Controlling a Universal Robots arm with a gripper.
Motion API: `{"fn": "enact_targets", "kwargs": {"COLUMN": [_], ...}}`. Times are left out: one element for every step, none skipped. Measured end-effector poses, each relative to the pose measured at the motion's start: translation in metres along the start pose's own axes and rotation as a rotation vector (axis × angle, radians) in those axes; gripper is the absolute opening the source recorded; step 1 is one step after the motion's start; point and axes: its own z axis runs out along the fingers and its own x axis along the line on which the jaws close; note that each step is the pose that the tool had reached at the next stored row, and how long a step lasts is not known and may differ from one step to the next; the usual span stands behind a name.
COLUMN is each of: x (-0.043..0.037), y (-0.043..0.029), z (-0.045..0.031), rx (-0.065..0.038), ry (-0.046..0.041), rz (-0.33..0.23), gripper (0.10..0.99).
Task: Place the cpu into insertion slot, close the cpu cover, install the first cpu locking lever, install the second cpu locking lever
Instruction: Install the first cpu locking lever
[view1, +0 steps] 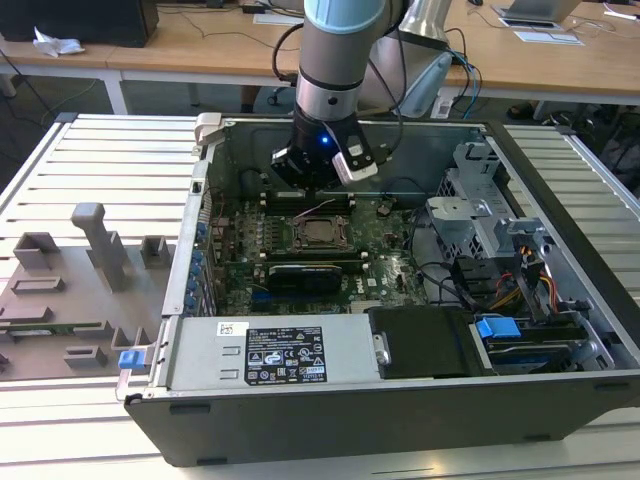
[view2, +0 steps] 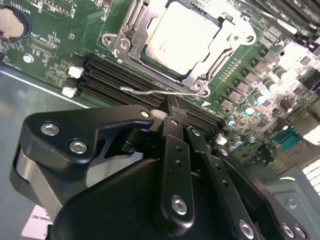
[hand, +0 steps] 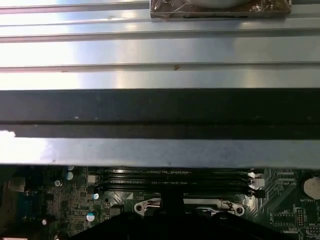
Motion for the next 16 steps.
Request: {"fn": "enact_targets", "kwargs": {"x": [-0.0004,-0.0011,-0.0026,-0.0035,-0.0044,-0.0051,-0.0064,-0.0082,-0.0098,-0.0110,-0.0124,-0.0139,-0.0150,-0.0167,-0.0180,-0.0202], "y": [-0.0001,0.0000,0.0002,0.0003,0.0004,0.0006,0.0007,0.0009,0.0010,0.0010,0.0009,0.0008,0.0007,0.0005,0.0004,0.0002], "z": [0.0004,0.0007,0.0013,0.0017,0.0021,0.0025,0.0030,0.0038,0.0047,0.0054,0.0061,0.0068,0.0074,0.0084,0.0092,0.0102], "rx": [0.000,0.001,0.000,0.000,0.000,0.000,0.000,0.000,0.000,0.000,0.001,0.000,0.000,0.000,0.000,0.000], "ry": [0.0007,0.0009,0.0010,0.0009,0.0009,0.0009,0.0009,0.0010,0.0010,0.0011,0.0013,0.0014,0.0015,0.0017,0.0019,0.0021], "rz": [-0.006,-0.007,-0.007,-0.007,-0.007,-0.007,-0.007,-0.007,-0.007,-0.007,-0.007,-0.007,-0.007,-0.007,-0.007,-0.007], "gripper": [0.106,0.106,0.106,0.106,0.106,0.106,0.106,0.106,0.106,0.106,0.106,0.106,0.106,0.106,0.106,0.106]}}
